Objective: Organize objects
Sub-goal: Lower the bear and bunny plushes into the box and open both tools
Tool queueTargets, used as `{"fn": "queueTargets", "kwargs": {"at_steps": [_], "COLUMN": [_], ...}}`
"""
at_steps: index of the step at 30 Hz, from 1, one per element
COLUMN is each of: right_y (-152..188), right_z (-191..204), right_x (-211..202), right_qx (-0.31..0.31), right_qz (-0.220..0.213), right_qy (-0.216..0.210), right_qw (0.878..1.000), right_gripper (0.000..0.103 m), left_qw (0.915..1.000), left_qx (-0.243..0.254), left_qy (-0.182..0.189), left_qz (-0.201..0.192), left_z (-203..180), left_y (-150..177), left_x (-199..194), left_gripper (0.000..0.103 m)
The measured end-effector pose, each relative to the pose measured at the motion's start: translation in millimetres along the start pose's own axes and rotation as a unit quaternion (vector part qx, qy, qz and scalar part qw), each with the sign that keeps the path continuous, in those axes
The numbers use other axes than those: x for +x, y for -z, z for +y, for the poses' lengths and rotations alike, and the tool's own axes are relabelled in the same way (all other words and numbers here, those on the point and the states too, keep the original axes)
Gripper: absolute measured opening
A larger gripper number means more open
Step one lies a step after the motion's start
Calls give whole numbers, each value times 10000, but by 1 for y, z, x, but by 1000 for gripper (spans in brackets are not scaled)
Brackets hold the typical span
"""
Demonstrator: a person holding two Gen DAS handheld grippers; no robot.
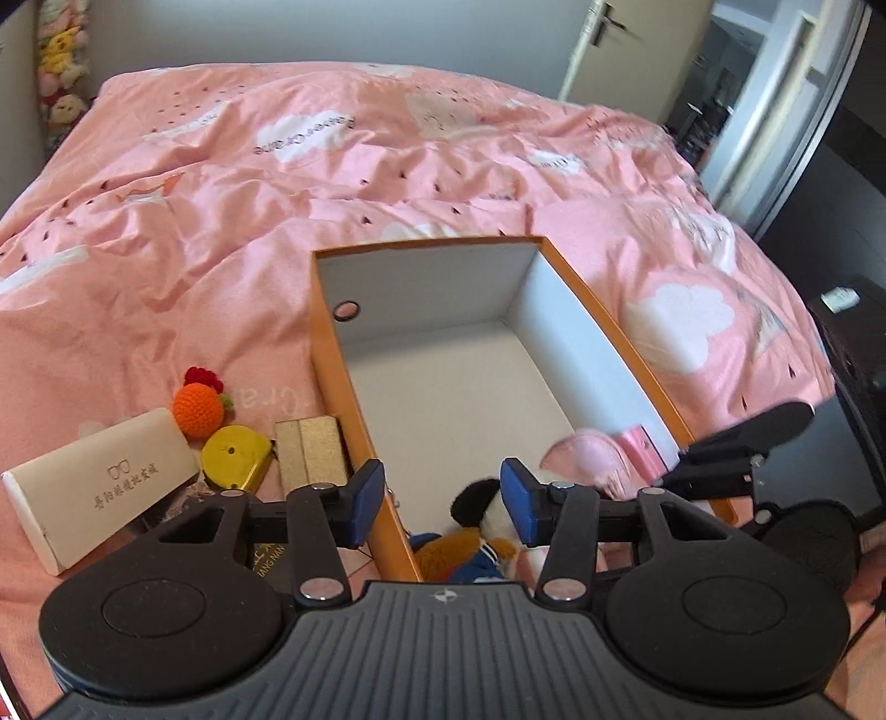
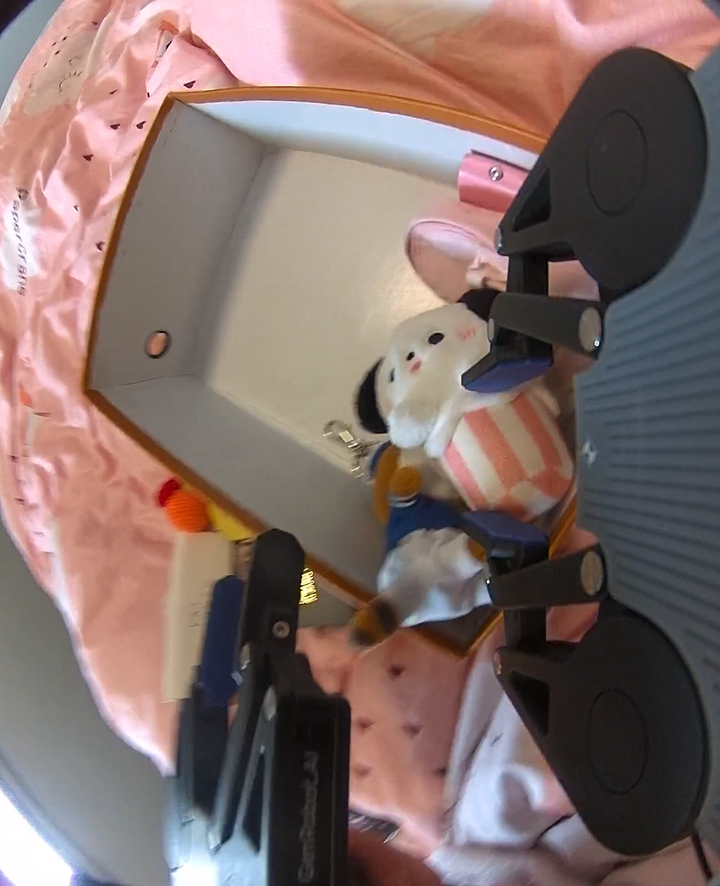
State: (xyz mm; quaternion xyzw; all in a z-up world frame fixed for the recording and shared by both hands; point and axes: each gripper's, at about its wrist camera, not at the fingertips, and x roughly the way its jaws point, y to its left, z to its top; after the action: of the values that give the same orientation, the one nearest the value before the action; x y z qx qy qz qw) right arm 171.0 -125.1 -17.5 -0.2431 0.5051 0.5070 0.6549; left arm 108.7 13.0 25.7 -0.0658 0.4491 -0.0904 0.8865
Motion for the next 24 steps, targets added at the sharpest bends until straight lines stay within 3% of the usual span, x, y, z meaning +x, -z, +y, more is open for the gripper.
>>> {"fn": "queueTargets", "kwargs": {"at_steps": [5, 11, 14, 19, 24], "right_y": [2, 6, 8, 4, -3], "right_z": [-4, -13, -18, -36, -46], "right_x": [10, -1, -16, -31, -15], "right_qx": [41, 265, 160, 118, -168], "right_qz": [355, 215, -15, -314, -303], "right_qy": [39, -39, 46, 483, 252], "right_qw": [9994, 9994, 9999, 9983, 9991], "right_gripper": [50, 50, 49, 49, 42], "left_qw": [9942, 9798, 9646, 9330, 9093], "left_qx": [664, 1424, 1950, 2714, 3091], "left_qy": [316, 257, 327, 139, 72], "left_qz": [780, 1381, 1747, 2361, 2786], "left_z": [-12, -27, -41, -58, -67], "left_y": [2, -10, -13, -9, -3], "left_x": [11, 33, 49, 78, 102], "left_gripper": [46, 44, 44, 44, 42]}}
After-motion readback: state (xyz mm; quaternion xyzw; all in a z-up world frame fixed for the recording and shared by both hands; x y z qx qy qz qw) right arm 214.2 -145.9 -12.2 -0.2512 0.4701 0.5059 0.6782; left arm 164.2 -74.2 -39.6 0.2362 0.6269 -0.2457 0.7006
